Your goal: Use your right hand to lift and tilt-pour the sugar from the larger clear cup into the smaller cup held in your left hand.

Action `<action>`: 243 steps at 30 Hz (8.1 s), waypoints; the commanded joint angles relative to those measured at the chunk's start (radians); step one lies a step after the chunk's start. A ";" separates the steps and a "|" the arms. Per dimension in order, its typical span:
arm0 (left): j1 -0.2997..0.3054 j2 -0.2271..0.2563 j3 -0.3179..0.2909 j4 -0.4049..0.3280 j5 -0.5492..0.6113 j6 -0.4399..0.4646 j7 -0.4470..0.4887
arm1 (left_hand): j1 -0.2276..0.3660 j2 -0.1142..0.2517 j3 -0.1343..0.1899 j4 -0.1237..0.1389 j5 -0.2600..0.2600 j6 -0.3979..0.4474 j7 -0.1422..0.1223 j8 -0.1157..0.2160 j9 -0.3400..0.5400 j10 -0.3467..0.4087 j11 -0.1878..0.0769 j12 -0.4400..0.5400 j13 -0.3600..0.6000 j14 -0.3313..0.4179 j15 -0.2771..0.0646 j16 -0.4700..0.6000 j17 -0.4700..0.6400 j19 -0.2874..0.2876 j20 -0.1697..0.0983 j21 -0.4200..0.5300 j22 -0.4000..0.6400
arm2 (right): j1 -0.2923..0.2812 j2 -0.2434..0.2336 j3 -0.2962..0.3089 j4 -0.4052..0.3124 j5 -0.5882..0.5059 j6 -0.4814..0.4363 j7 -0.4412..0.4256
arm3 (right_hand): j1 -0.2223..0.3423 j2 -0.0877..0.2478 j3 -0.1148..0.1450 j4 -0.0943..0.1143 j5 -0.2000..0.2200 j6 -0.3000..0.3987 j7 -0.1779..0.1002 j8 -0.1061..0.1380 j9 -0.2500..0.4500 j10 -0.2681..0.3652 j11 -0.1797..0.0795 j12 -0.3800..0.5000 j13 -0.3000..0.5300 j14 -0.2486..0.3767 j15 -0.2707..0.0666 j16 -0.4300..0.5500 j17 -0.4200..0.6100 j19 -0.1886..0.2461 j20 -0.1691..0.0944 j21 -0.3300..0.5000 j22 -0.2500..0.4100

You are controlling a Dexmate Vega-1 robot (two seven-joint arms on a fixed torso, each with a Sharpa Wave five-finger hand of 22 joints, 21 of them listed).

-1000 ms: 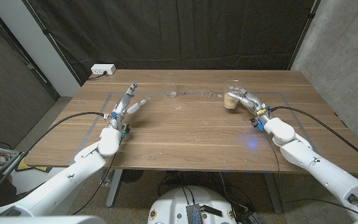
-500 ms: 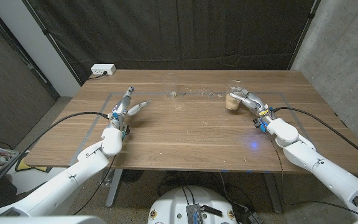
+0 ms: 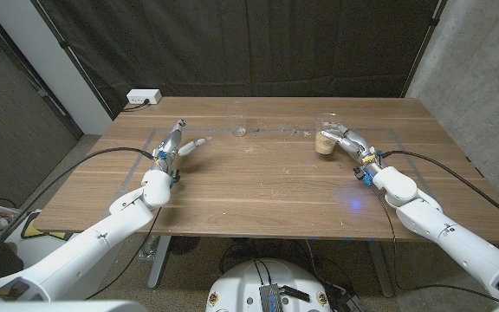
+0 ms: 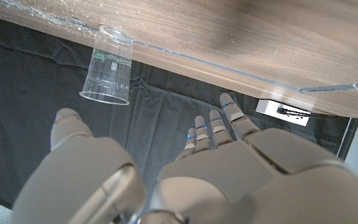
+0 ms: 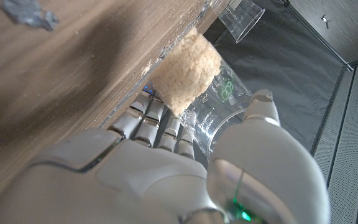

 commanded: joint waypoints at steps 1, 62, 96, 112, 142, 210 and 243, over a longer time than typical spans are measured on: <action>-0.100 -0.010 0.061 0.082 0.030 -0.019 -0.034 | -0.003 0.000 -0.017 -0.003 0.000 -0.003 0.021 0.001 0.006 -0.006 -0.007 0.010 0.010 -0.004 -0.003 0.003 0.007 0.001 0.001 -0.002 0.003 | -0.018 -0.002 0.008 -0.021 -0.006 -0.003 -0.020 | 0.010 0.005 0.000 0.001 -0.007 0.007 -0.004 0.009 0.003 0.005 0.001 0.008 0.007 0.005 -0.179 -0.006 0.007 -0.003 -0.018 0.005 0.004; -0.724 -0.471 0.501 1.170 -0.071 -0.462 -0.085 | 0.001 0.037 -0.091 -0.008 0.034 0.048 -0.022 0.034 0.036 0.021 -0.047 0.071 0.062 0.031 -0.036 0.022 0.046 0.008 -0.001 -0.005 0.011 | -0.107 -0.052 0.065 -0.100 0.000 0.012 -0.059 | 0.014 0.011 -0.002 0.005 -0.026 0.016 -0.006 0.019 0.012 -0.002 0.007 0.030 0.037 0.013 -0.179 -0.023 0.025 -0.006 -0.020 0.008 0.009; -0.707 -0.479 0.536 1.176 -0.284 -0.543 -0.167 | 0.110 0.082 -0.121 -0.034 0.084 0.211 -0.073 0.123 0.066 0.179 -0.114 0.173 0.102 0.213 -0.137 0.066 0.069 0.162 -0.046 0.048 0.010 | -0.092 -0.037 0.065 -0.063 -0.004 0.032 -0.051 | 0.011 0.013 -0.004 0.007 -0.030 0.025 -0.002 0.022 0.011 0.001 0.008 0.041 0.050 0.020 -0.180 -0.036 0.031 -0.008 -0.021 0.010 0.011; -0.702 -0.477 0.497 1.105 -0.361 -0.399 -0.274 | 0.135 0.092 -0.128 -0.034 0.094 0.231 -0.080 0.133 0.067 0.211 -0.116 0.192 0.107 0.252 -0.148 0.066 0.067 0.213 -0.057 0.063 0.005 | -0.087 -0.035 0.062 -0.056 -0.002 0.030 -0.050 | 0.010 0.014 -0.005 0.008 -0.032 0.031 -0.003 0.023 0.010 0.005 0.007 0.047 0.056 0.021 -0.180 -0.041 0.035 -0.008 -0.021 0.010 0.011; -0.678 -0.524 0.483 1.105 -0.376 -0.513 -0.253 | 0.198 0.143 -0.141 -0.028 0.114 0.400 -0.114 0.183 0.037 0.376 -0.167 0.237 0.070 0.426 -0.217 0.085 0.044 0.310 -0.086 0.085 0.002 | -0.121 -0.053 0.080 -0.031 0.002 0.094 -0.044 | 0.008 0.015 -0.006 0.010 -0.034 0.040 -0.004 0.024 0.009 0.006 0.005 0.054 0.067 0.027 -0.180 -0.051 0.041 -0.010 -0.021 0.011 0.012; -0.554 -0.441 0.339 1.160 -0.305 -1.049 -0.246 | 0.296 0.230 -0.149 -0.018 0.102 0.533 -0.158 0.253 0.042 0.492 -0.205 0.325 0.119 0.560 -0.253 0.080 0.081 0.323 -0.091 0.102 0.016 | -0.054 0.038 0.036 0.022 -0.033 0.101 -0.079 | 0.012 0.022 -0.002 0.008 -0.036 0.064 -0.001 0.026 0.003 0.047 0.003 0.053 0.049 0.065 -0.184 -0.071 0.042 -0.004 -0.022 0.016 0.014; -0.332 -0.329 0.169 0.768 -0.205 -0.902 -0.209 | 0.307 0.252 -0.156 -0.011 0.087 0.531 -0.154 0.251 0.032 0.488 -0.203 0.325 0.118 0.562 -0.246 0.063 0.093 0.309 -0.088 0.103 0.018 | 0.015 0.052 0.018 0.075 -0.037 0.094 -0.069 | 0.028 0.030 0.009 0.001 -0.036 0.131 0.012 0.025 -0.025 0.132 0.007 0.015 -0.028 0.142 -0.184 -0.082 0.028 0.134 -0.114 0.101 0.050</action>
